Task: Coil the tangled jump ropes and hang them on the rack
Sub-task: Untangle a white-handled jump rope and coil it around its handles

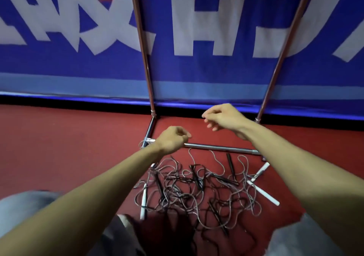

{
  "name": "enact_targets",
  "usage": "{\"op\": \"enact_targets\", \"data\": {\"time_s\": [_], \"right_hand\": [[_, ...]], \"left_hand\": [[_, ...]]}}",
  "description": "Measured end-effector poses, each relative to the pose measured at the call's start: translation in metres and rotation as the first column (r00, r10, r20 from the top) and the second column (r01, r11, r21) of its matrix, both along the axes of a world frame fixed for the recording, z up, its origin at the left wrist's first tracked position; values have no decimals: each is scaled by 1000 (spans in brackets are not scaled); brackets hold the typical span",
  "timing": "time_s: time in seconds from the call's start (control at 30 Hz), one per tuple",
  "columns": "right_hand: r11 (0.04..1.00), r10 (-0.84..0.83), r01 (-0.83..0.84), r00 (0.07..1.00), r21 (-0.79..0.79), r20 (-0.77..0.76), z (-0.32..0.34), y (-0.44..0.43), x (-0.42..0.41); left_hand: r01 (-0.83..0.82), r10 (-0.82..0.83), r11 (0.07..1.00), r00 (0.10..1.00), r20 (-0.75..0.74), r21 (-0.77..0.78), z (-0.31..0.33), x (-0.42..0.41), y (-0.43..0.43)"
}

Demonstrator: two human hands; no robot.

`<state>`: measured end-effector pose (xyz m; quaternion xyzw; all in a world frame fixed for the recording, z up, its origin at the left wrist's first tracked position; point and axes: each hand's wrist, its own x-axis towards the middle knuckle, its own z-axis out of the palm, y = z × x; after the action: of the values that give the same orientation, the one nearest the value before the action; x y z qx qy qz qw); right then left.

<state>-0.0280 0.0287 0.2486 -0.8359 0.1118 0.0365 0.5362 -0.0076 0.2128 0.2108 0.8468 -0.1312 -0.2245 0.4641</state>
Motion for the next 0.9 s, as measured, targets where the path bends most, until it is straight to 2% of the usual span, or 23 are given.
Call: {"op": "enact_targets", "data": {"time_s": [0.2, 0.3, 0.43, 0.57, 0.77, 0.9], "right_hand": [[1000, -1, 2, 991, 7, -135, -106, 7, 28], [999, -44, 47, 980, 10, -195, -158, 6, 49], [999, -45, 47, 966, 4, -253, -213, 5, 80], [990, -68, 100, 955, 96, -290, -262, 17, 117], [966, -155, 214, 930, 148, -332, -325, 44, 157], [956, -158, 229, 929, 185, -336, -349, 50, 163]], "left_hand": [[-6, 25, 993, 988, -155, 122, -87, 27, 21], [31, 7, 978, 984, -179, 205, -126, 49, 18], [-6, 59, 966, 979, -198, 257, -172, 86, 11], [-68, 126, 931, 982, -142, 358, -221, 130, 13], [-257, 236, 847, 966, 105, 465, -292, 184, 16], [-295, 291, 827, 953, 84, 479, -335, 208, 16]]}}
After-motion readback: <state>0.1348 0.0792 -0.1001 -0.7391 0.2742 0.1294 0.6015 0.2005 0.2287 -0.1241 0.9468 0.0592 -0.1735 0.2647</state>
